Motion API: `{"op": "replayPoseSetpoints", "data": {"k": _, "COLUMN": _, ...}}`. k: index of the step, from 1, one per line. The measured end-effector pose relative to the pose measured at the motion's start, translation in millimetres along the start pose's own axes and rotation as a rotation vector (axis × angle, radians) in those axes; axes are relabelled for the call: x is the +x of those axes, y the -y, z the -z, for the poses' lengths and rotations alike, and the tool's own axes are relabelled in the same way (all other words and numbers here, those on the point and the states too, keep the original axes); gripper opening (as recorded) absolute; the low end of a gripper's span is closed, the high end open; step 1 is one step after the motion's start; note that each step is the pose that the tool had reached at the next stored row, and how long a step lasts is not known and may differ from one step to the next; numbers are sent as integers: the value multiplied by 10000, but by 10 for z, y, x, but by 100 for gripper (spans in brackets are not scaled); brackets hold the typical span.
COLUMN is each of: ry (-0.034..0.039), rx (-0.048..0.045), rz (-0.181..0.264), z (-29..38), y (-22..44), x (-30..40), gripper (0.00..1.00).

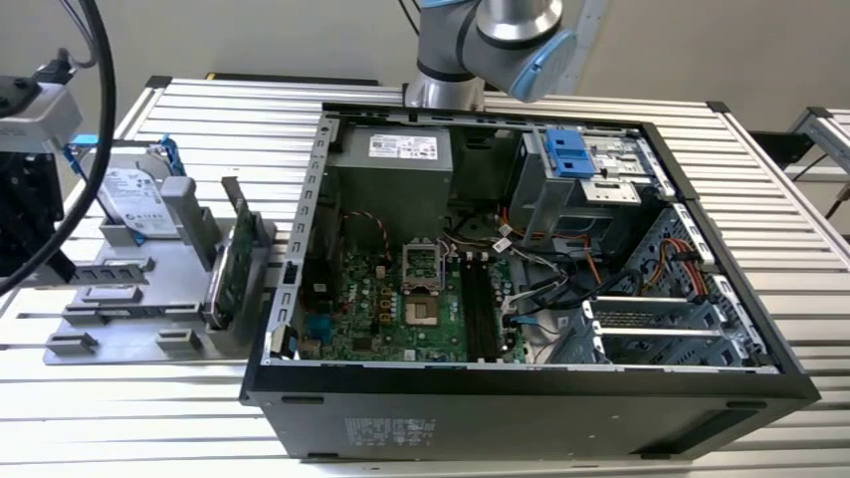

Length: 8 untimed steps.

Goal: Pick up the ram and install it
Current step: 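Pick up the ram and move it above insertion slot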

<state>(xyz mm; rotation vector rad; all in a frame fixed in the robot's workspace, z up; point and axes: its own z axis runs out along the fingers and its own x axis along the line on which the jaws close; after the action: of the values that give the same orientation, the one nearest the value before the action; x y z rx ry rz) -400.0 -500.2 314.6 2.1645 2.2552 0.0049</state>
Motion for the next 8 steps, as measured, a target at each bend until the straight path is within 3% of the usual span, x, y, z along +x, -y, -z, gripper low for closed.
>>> {"op": "replayPoseSetpoints", "data": {"k": 8, "ry": 0, "rx": -1, "rz": -1, "z": 19, "y": 0, "x": 0, "gripper": 0}}
